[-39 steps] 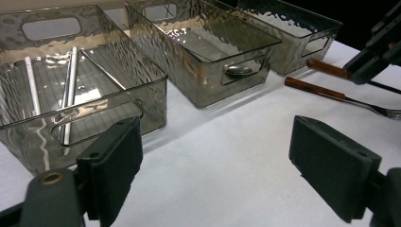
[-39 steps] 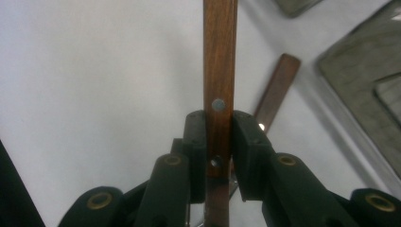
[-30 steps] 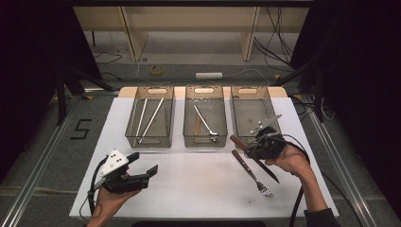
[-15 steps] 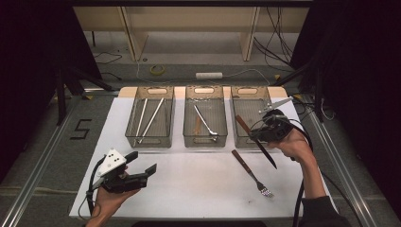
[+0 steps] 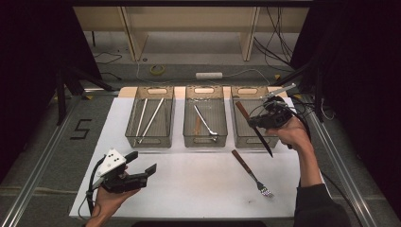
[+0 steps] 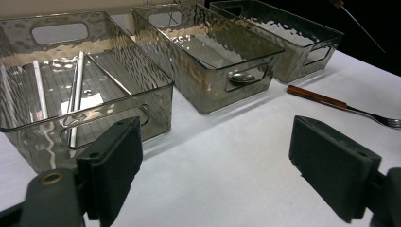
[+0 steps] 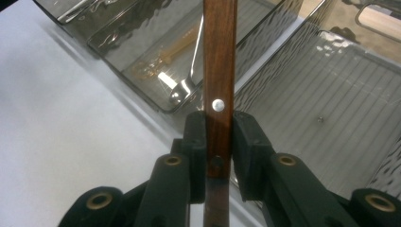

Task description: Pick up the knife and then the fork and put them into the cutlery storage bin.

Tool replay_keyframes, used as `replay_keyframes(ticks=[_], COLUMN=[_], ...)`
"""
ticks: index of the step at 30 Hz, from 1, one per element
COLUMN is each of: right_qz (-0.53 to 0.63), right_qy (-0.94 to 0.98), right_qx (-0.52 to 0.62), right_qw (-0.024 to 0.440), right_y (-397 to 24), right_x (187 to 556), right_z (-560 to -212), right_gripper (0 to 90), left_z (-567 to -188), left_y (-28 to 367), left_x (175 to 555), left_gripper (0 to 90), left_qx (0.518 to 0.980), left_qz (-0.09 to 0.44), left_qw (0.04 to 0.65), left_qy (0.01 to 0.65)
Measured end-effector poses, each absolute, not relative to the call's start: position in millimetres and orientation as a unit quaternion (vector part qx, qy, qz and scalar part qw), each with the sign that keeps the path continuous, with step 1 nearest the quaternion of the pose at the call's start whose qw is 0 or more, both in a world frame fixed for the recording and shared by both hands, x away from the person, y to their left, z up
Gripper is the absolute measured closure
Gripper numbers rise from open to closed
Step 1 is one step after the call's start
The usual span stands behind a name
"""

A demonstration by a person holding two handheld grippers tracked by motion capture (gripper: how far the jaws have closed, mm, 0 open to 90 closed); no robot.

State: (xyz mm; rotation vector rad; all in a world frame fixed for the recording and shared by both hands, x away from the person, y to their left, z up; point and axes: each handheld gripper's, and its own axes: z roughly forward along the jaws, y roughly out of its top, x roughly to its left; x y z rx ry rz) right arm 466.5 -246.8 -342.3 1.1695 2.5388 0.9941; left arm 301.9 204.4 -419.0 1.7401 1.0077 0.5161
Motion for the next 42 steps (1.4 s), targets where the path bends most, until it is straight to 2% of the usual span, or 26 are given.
replay_keyframes(ticks=[13, 25, 42], right_qz=[0.349, 0.364, 0.366], right_qy=[0.838, 0.814, 0.781], right_qx=[0.409, 0.437, 0.486], right_qw=[0.088, 0.12, 0.143], right_y=[-245, -245, -239], right_x=[485, 510, 542], right_z=[-333, -317, -338], right_gripper=[77.4, 77.4, 77.4], left_z=[-419, -419, -419], left_y=[204, 203, 203], left_x=[302, 302, 302], left_gripper=[17.7, 17.7, 17.7], left_qx=[0.722, 0.723, 0.722], left_qz=[0.214, 0.213, 0.212], left_qw=[0.508, 0.509, 0.511], left_qy=[0.418, 0.416, 0.416])
